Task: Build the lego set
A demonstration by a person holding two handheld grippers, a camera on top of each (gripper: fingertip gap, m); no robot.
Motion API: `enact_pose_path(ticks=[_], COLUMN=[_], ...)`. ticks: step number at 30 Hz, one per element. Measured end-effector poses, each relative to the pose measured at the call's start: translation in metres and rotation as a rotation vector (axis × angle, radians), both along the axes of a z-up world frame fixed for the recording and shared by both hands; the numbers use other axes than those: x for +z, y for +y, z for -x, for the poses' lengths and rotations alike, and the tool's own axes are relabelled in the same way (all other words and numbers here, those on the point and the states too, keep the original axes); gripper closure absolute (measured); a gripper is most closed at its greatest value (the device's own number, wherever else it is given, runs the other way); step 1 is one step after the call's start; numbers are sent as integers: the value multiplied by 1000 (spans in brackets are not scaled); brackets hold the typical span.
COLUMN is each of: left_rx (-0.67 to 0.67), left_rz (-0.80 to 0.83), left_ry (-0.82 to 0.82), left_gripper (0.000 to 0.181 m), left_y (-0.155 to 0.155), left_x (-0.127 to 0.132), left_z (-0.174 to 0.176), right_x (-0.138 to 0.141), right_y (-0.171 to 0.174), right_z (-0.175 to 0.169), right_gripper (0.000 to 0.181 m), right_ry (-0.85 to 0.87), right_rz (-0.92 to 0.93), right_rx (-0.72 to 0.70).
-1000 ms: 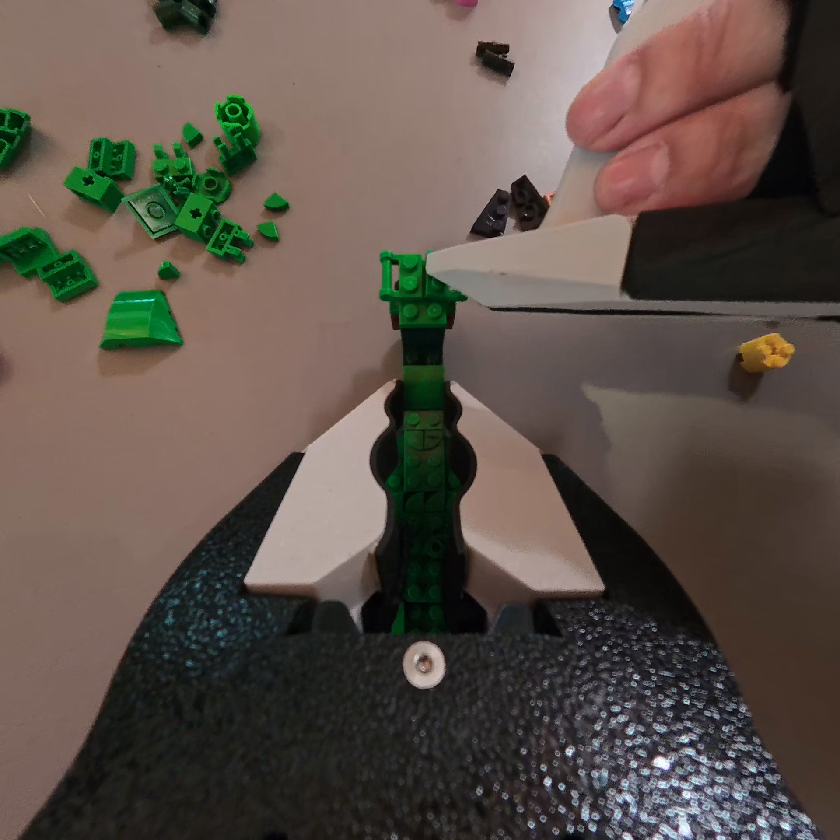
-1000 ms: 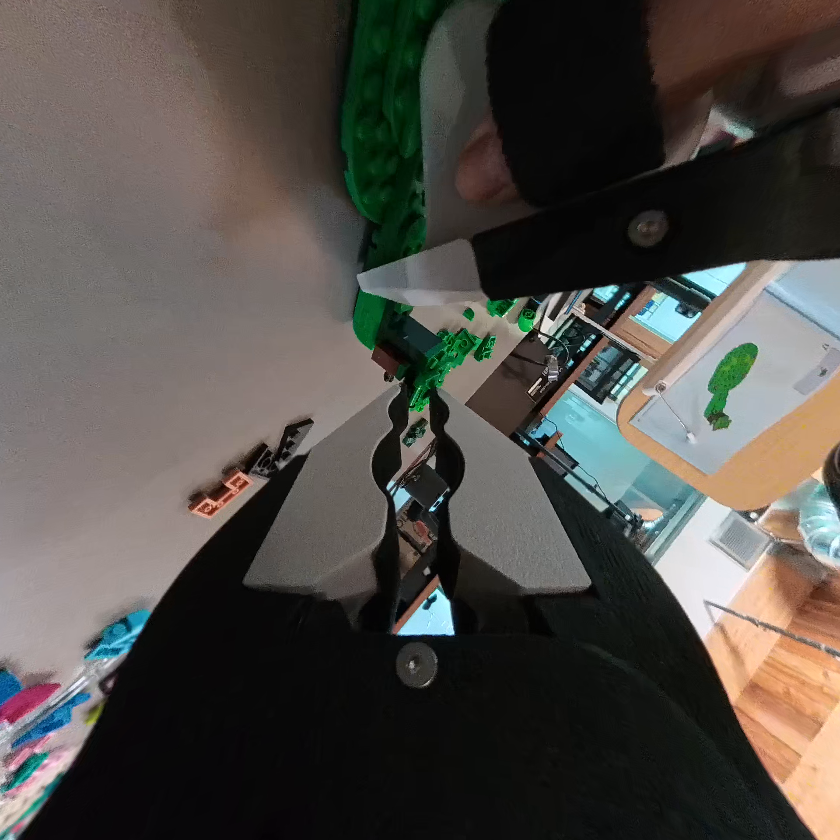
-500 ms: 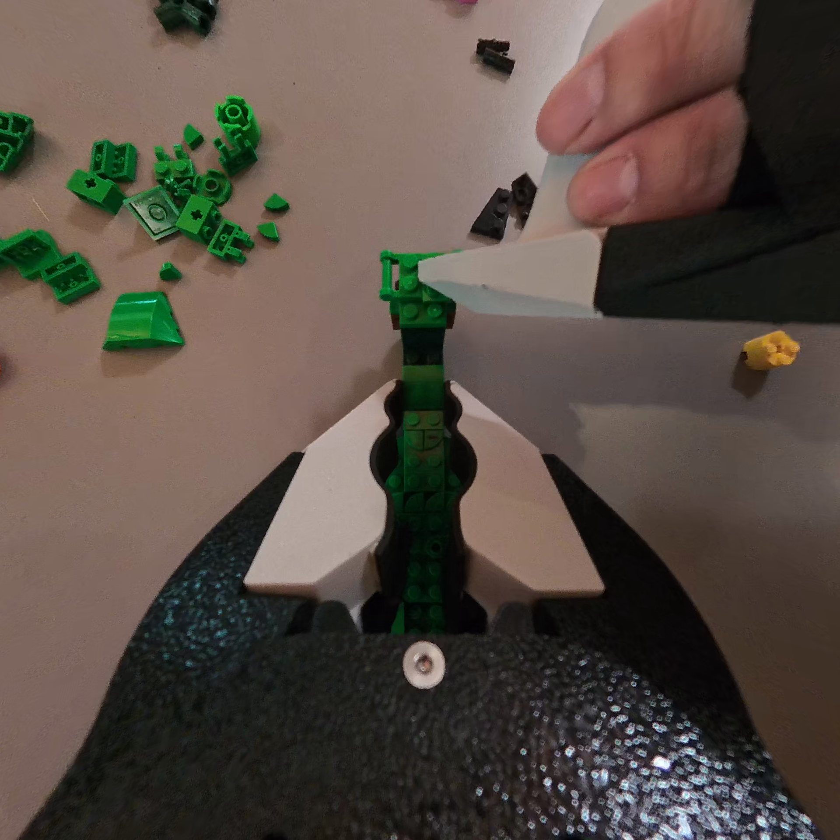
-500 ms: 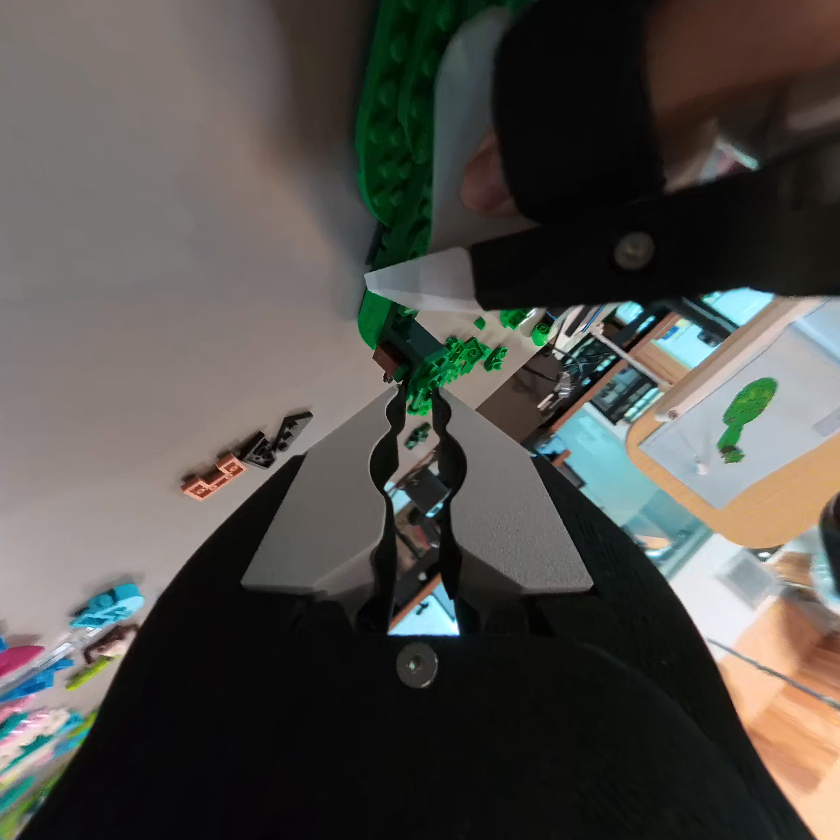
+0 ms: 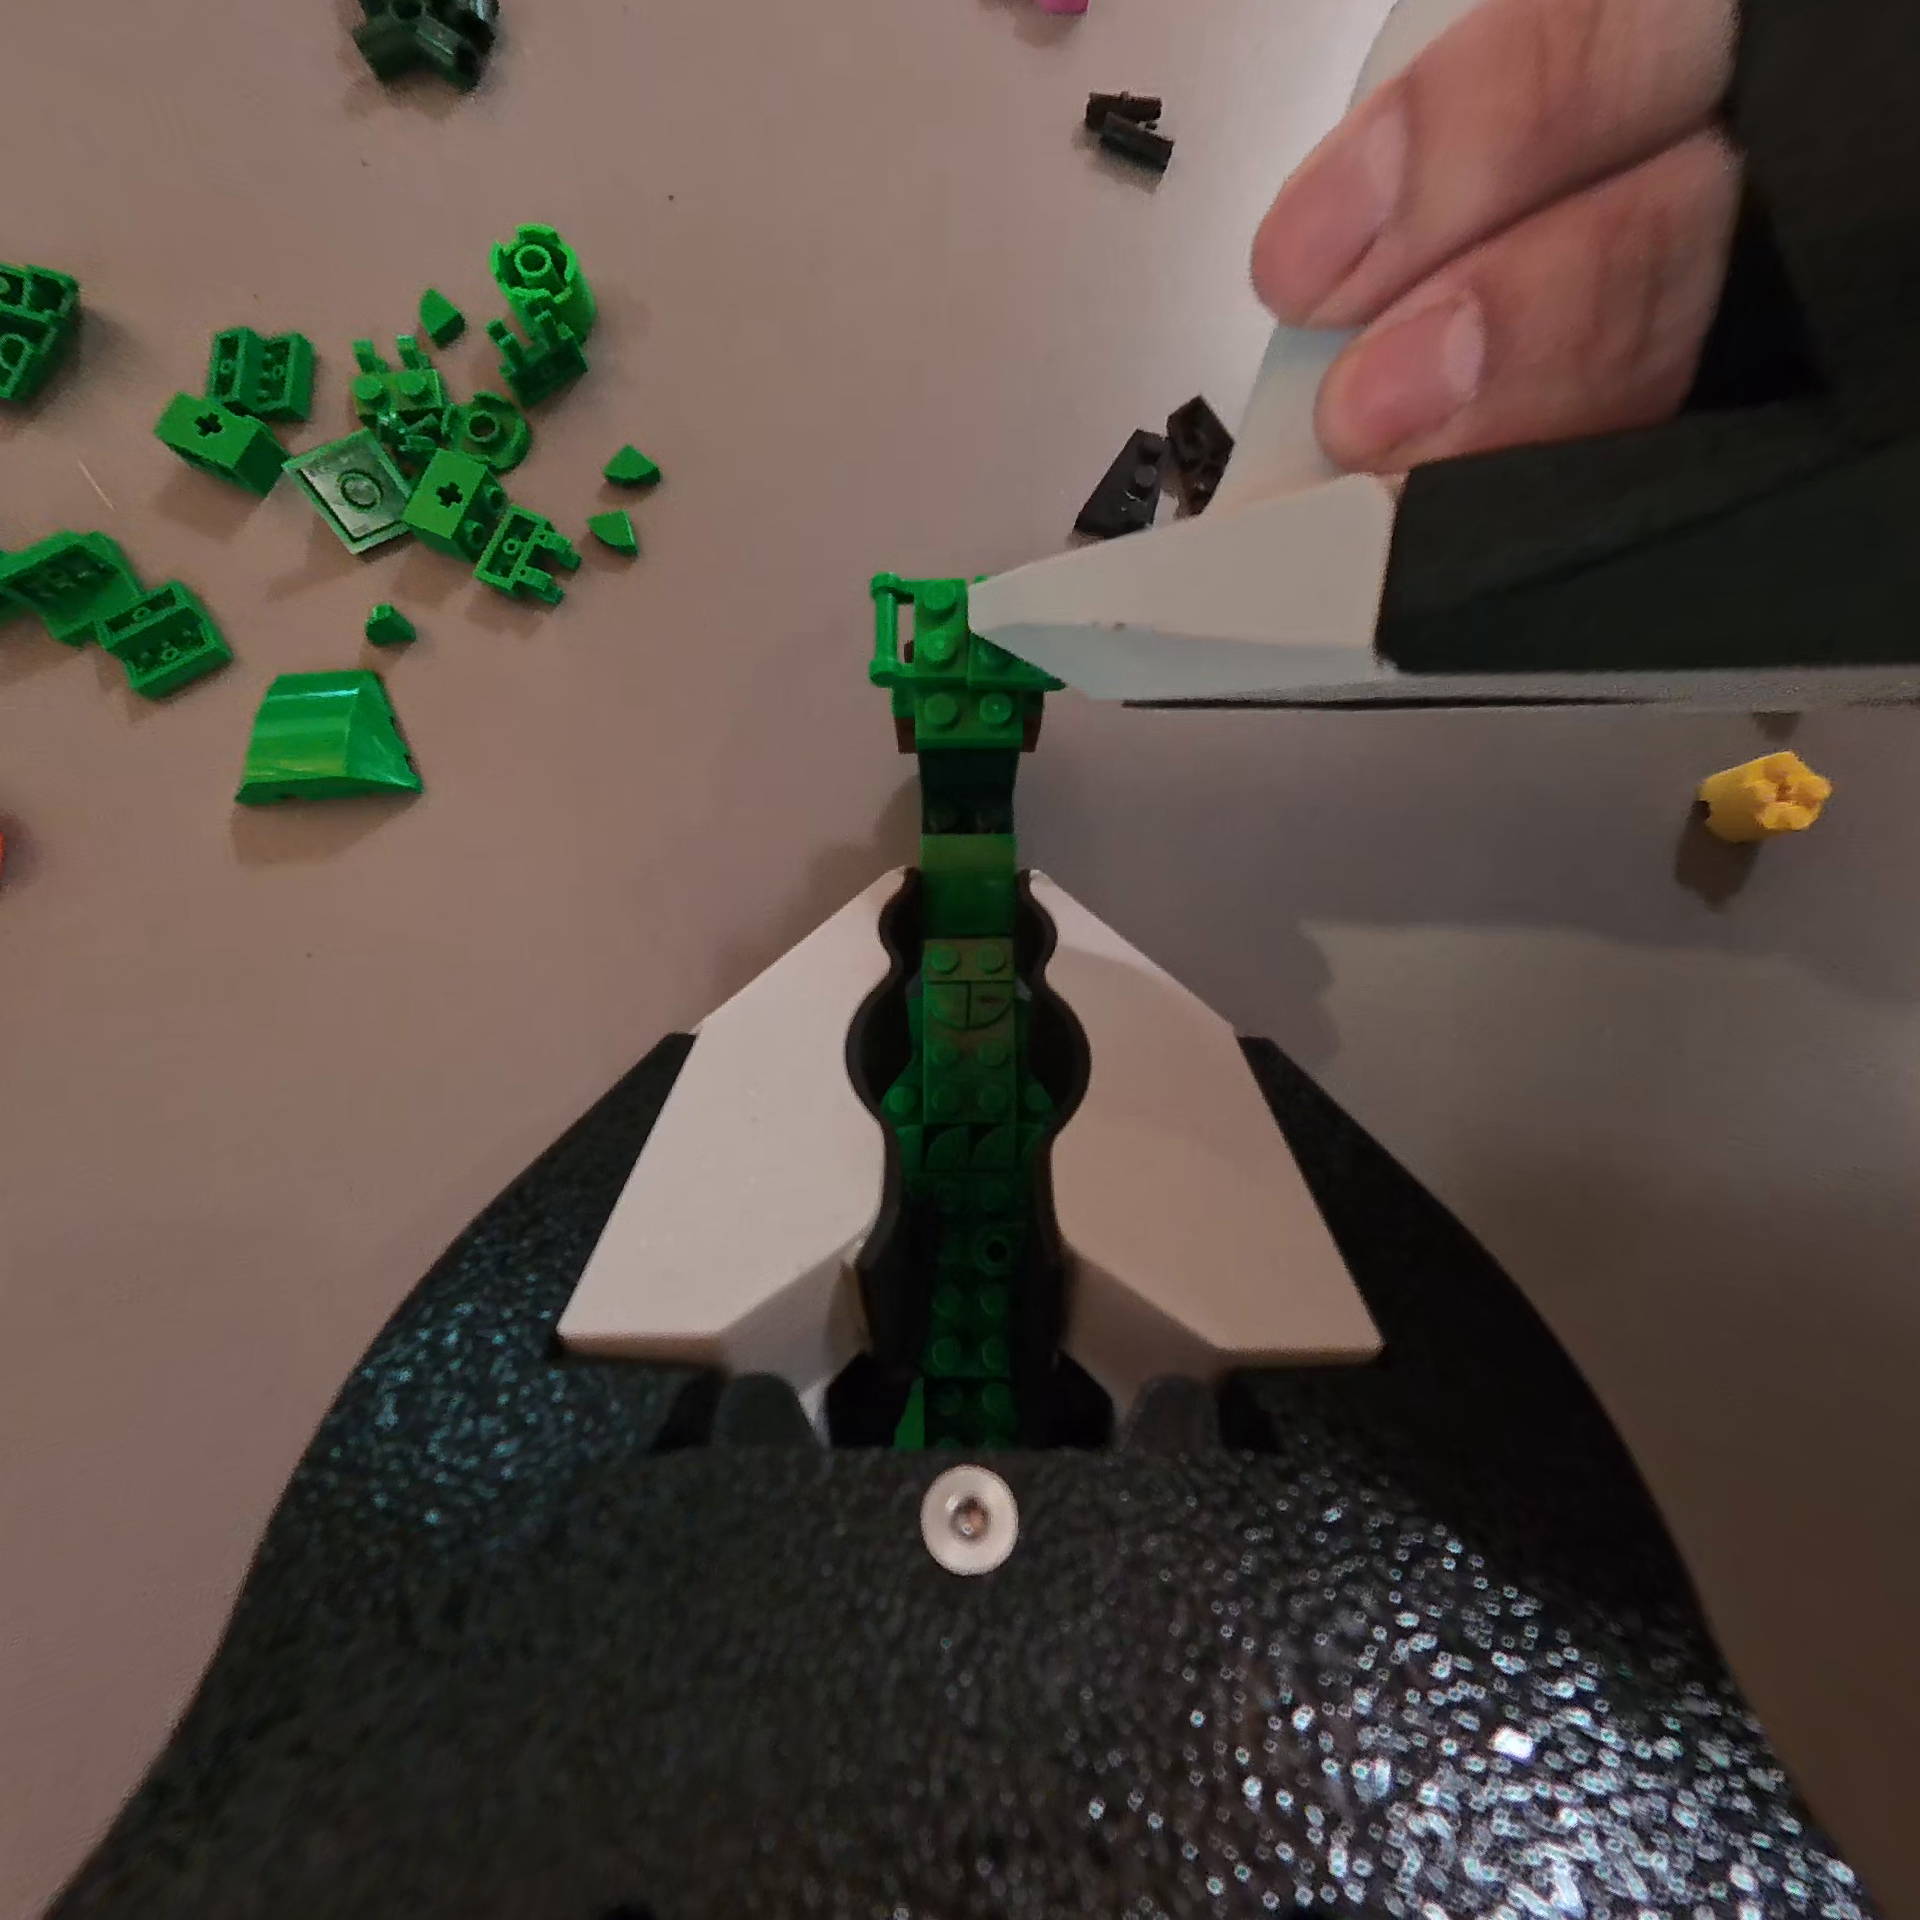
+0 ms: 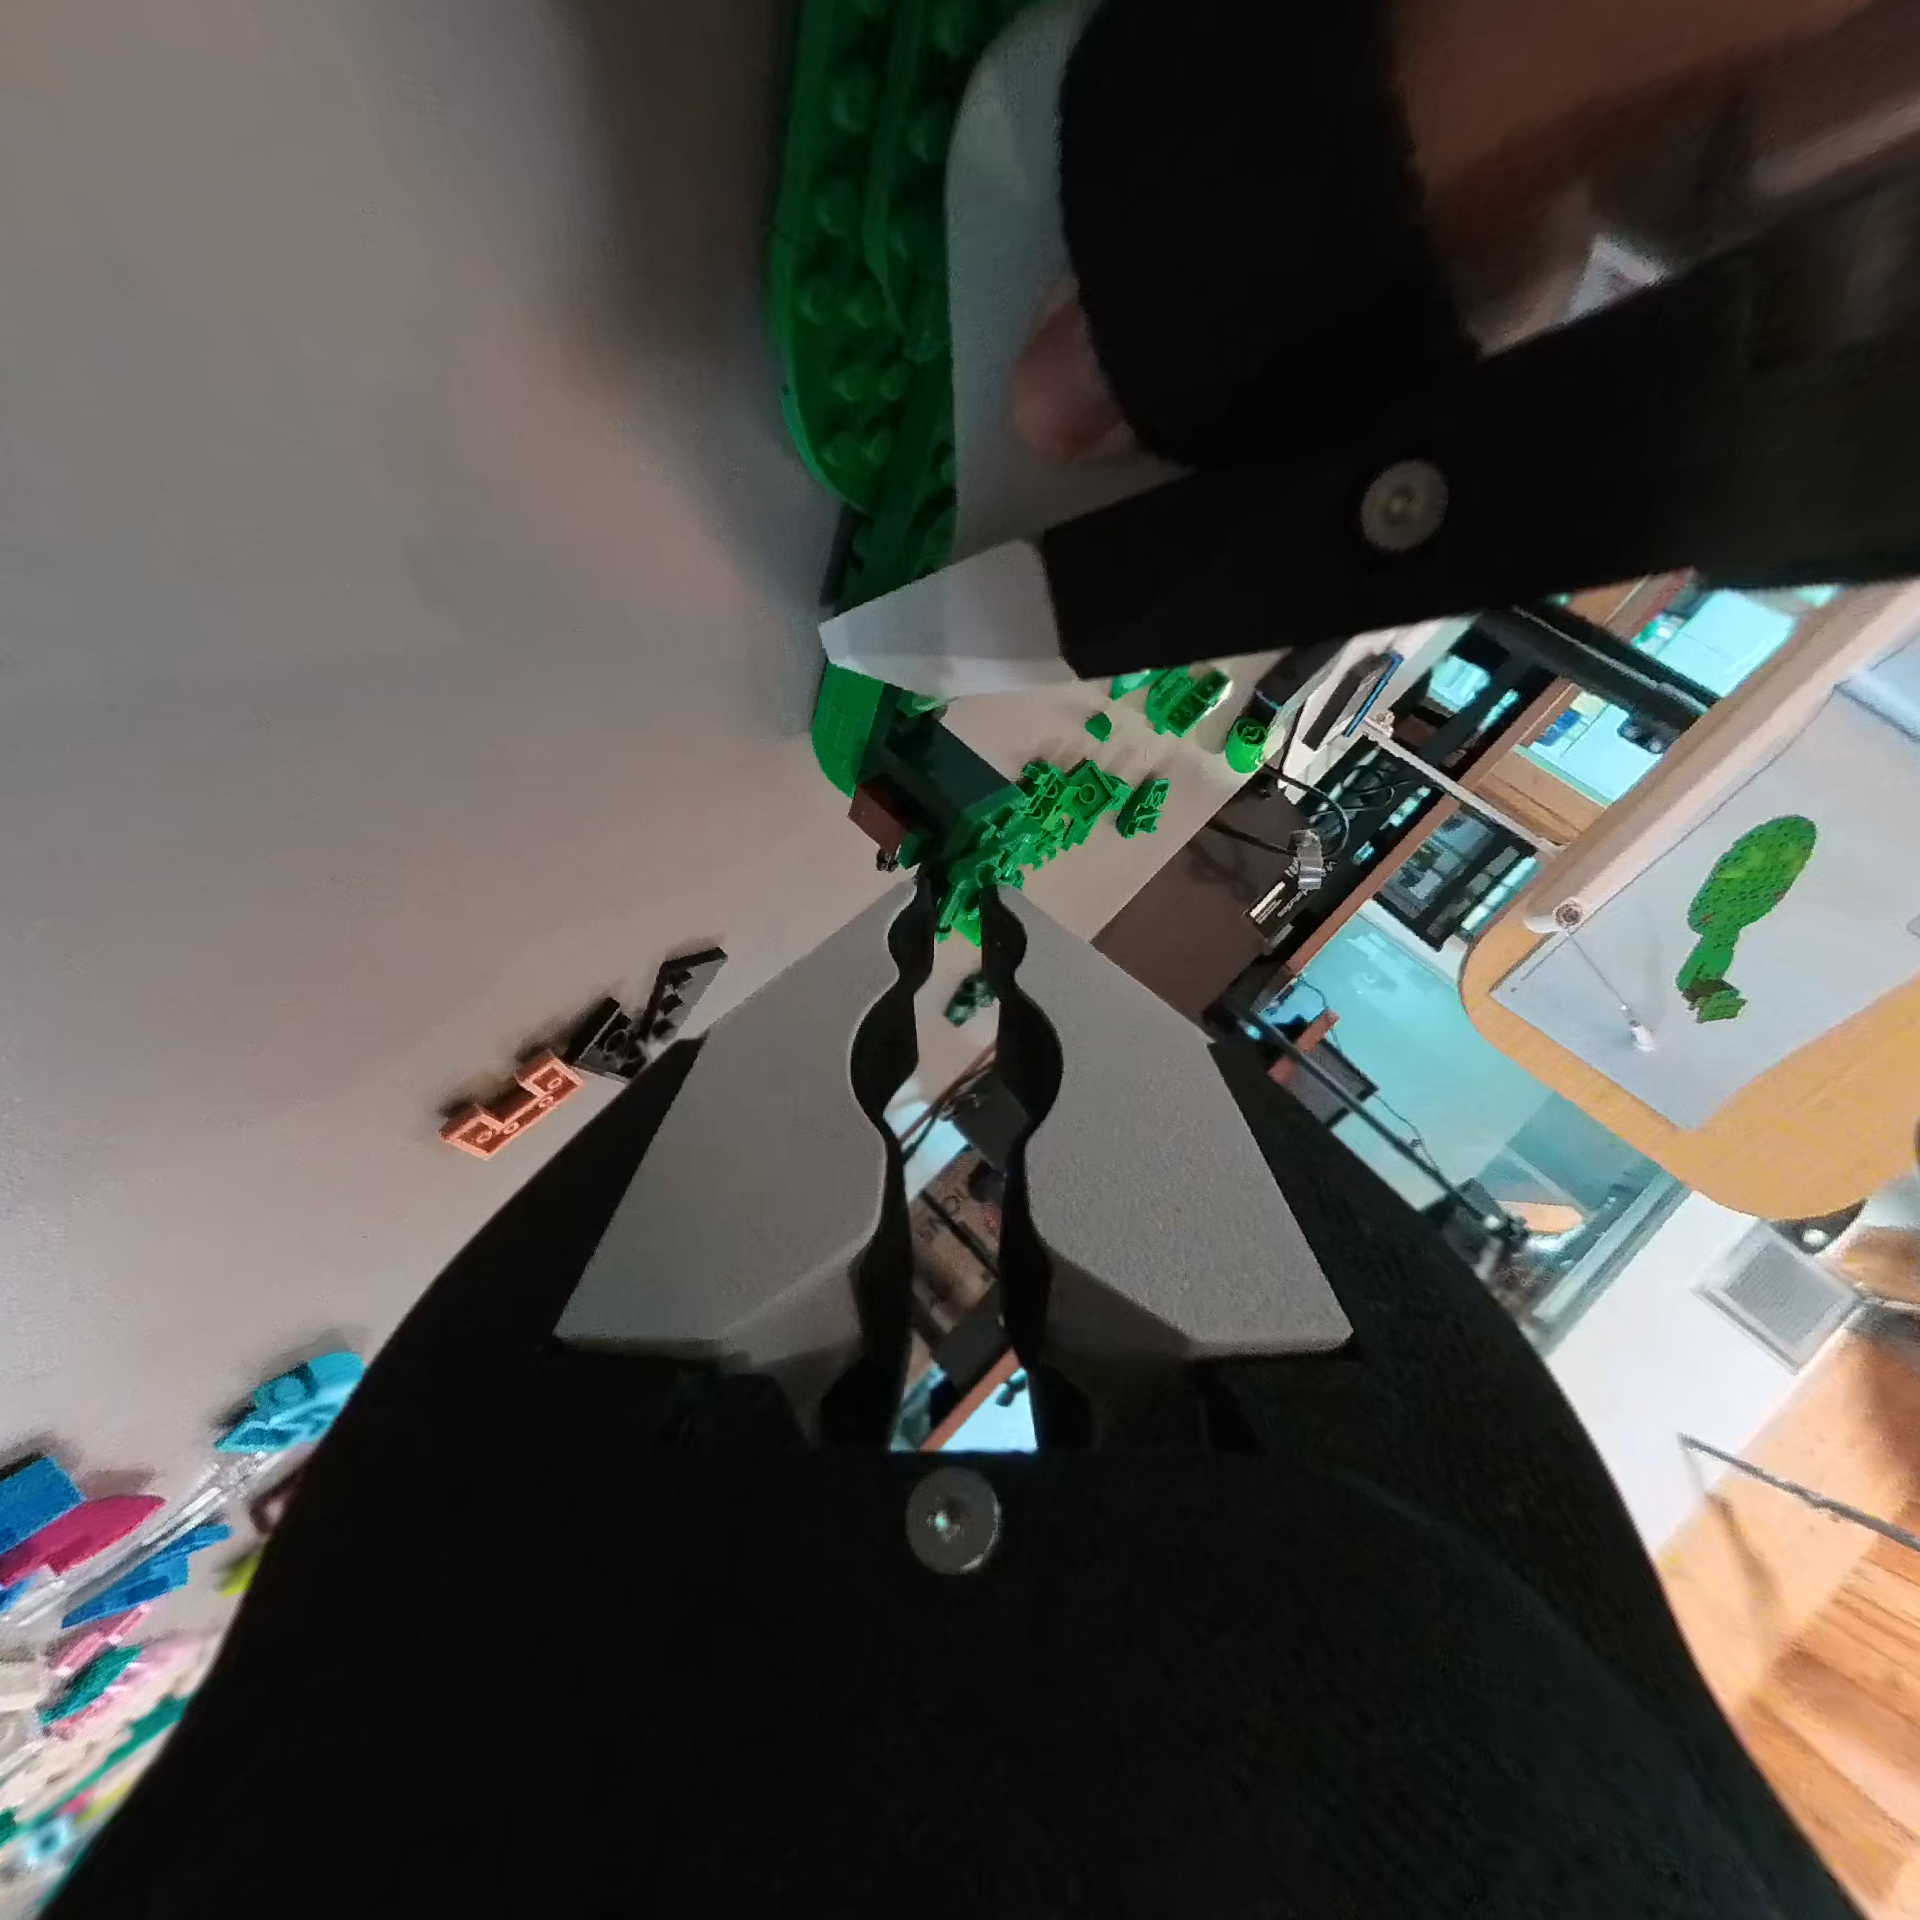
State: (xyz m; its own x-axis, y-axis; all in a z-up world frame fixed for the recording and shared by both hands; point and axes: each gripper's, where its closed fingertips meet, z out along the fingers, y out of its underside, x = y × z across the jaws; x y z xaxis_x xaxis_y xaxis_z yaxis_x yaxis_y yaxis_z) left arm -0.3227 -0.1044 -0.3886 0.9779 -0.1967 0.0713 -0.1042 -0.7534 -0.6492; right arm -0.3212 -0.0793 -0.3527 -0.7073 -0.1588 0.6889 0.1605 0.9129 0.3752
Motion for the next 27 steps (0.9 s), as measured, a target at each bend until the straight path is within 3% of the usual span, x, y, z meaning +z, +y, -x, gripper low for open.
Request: enact_pose_path(ticks=[10, 15, 27], left_rx=[-18, -34, -36], left_rz=[-22, -22, -22], left_ry=[-14, 30, 41], left_gripper=[167, 167, 167], left_y=[0, 1, 1], left_x=[1, 0, -1], left_z=[-4, -6, -6], right_x=[2, -3, -2], right_y=[0, 2, 1], right_z=[-4, -9, -9], right_gripper=[174, 167, 175], right_ry=[107, 51, 9], right_rz=[-9, -15, 28], right_rx=[-12, -4, -34])
